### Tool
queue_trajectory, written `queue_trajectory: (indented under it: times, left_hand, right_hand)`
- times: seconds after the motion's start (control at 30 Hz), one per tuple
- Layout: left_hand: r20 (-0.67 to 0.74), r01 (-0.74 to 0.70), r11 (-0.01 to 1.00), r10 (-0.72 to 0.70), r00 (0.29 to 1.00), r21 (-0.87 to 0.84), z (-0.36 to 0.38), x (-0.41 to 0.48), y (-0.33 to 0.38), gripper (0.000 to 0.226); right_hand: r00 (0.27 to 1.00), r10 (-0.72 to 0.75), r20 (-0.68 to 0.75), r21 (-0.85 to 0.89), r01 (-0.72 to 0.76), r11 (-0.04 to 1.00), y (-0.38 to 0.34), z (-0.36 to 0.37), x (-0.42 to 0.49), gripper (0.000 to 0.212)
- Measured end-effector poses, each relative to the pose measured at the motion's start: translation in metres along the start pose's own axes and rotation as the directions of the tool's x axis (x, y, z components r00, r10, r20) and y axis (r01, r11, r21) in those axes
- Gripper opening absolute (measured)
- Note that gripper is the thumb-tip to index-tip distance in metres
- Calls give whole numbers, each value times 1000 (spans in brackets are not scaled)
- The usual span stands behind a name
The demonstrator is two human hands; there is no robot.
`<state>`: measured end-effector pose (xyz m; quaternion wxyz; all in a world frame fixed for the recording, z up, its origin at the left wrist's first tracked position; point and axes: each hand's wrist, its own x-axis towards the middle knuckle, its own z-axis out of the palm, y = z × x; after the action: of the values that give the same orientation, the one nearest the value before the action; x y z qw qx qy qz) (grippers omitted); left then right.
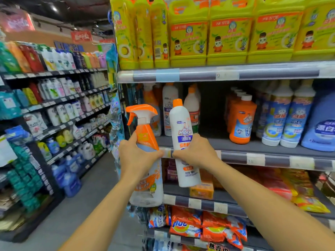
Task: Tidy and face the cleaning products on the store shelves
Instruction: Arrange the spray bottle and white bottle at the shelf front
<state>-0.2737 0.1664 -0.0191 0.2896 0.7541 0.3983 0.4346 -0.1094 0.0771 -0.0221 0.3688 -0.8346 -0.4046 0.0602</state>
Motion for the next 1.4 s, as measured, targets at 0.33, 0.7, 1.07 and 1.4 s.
queue_trajectory:
  times: [0.33, 0.7, 1.07, 1.4]
  left_hand:
    - [4, -33, 999, 33, 999, 2, 14, 61, -35, 90]
    - [64, -62, 998, 63, 996, -21, 19, 90, -52, 83]
    - [65, -84, 996, 86, 994, -43, 18, 98, -53, 78]
    - [58, -87, 996, 89, 994, -36, 20, 104, -45, 78]
  right_hand:
    - [977, 115, -178, 15, -114, 993, -36, 32, 89, 70]
    - [904, 157, -398, 81, -136, 987, -52, 61, 143, 70]
    - [846, 82, -526, 24, -81, 996, -41, 87, 156, 78]
    - [833, -3, -553, -44, -26, 999, -35, 97, 162, 82]
